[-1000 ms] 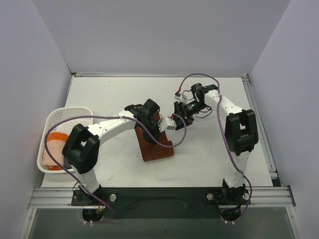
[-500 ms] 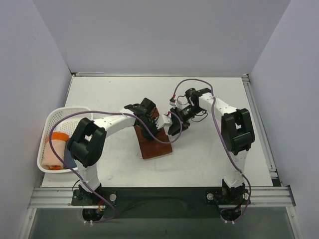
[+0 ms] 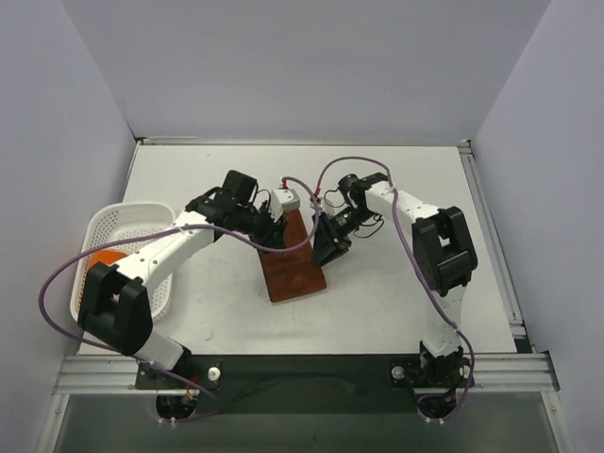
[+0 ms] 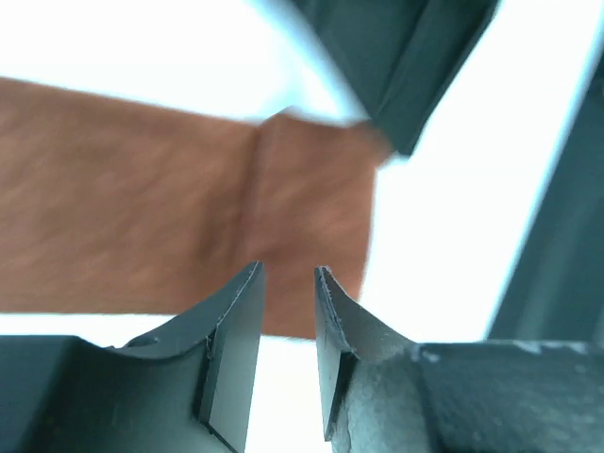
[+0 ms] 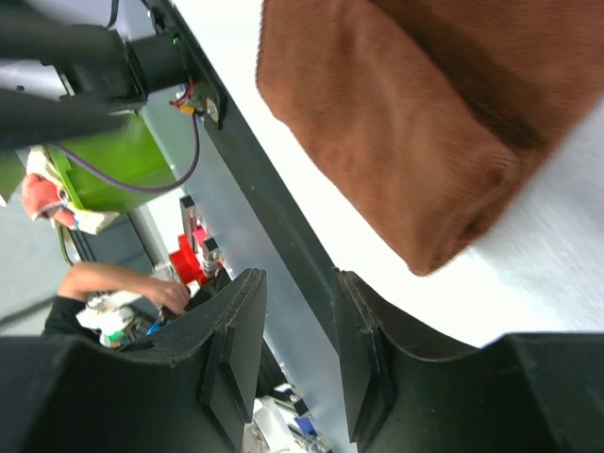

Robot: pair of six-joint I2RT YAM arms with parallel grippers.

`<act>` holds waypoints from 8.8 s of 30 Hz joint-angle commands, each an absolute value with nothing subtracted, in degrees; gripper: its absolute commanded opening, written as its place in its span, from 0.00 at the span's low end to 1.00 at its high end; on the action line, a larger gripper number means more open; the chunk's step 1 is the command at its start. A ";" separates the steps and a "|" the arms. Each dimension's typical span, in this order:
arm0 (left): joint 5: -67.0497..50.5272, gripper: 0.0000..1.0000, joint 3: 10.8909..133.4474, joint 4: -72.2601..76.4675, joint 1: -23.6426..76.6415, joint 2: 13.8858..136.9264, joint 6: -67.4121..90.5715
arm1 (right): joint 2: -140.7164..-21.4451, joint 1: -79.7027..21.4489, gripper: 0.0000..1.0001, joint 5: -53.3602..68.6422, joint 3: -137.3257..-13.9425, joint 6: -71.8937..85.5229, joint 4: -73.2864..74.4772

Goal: Roll the towels
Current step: Fold the towel, then roll the towel

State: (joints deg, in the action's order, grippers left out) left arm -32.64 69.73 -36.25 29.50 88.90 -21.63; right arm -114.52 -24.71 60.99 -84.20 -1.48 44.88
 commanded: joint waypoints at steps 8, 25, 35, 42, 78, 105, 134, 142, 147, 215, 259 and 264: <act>-49.24 0.34 55.63 -20.39 27.60 99.30 -0.96 | -123.64 -29.27 0.35 63.02 -85.78 -1.15 45.36; -54.84 0.37 75.42 -31.55 17.67 118.05 -4.30 | -125.26 -24.26 0.32 55.72 -82.62 13.10 32.08; -47.67 0.57 65.22 -29.62 16.79 93.18 -13.33 | -111.36 -25.22 0.35 58.36 -80.59 4.13 38.14; -21.66 0.72 57.86 -28.31 31.44 82.45 -28.90 | -116.18 -28.74 0.35 56.42 -84.90 5.45 37.62; -13.13 0.32 48.15 -16.85 50.99 94.04 -51.07 | -130.17 -25.06 0.28 65.38 -88.06 7.47 38.50; -51.41 0.16 94.65 -75.22 30.41 134.54 -47.19 | -74.28 -18.34 0.49 43.20 -66.72 -18.27 42.80; -50.62 0.26 101.42 -84.73 28.65 144.23 -52.47 | -95.08 -53.70 0.58 13.36 -58.09 -41.04 8.53; -50.62 0.26 100.72 -84.82 27.95 143.26 -52.91 | -99.22 -53.53 0.32 14.77 -56.07 -42.71 7.64; -52.73 0.31 94.95 -81.14 25.67 136.69 -50.19 | -103.53 -51.60 0.00 23.01 -63.18 -40.26 21.42; -10.37 0.20 44.37 -22.54 53.09 88.32 -49.85 | -148.98 -32.79 0.27 61.99 -113.91 -35.09 75.24; -43.59 0.22 94.92 -80.33 32.87 140.10 -56.87 | -78.65 -52.19 0.49 17.52 -62.93 -27.85 37.28; -43.59 0.23 94.39 -79.72 32.96 139.57 -56.78 | -84.98 -58.62 0.55 7.83 -61.87 -30.93 24.65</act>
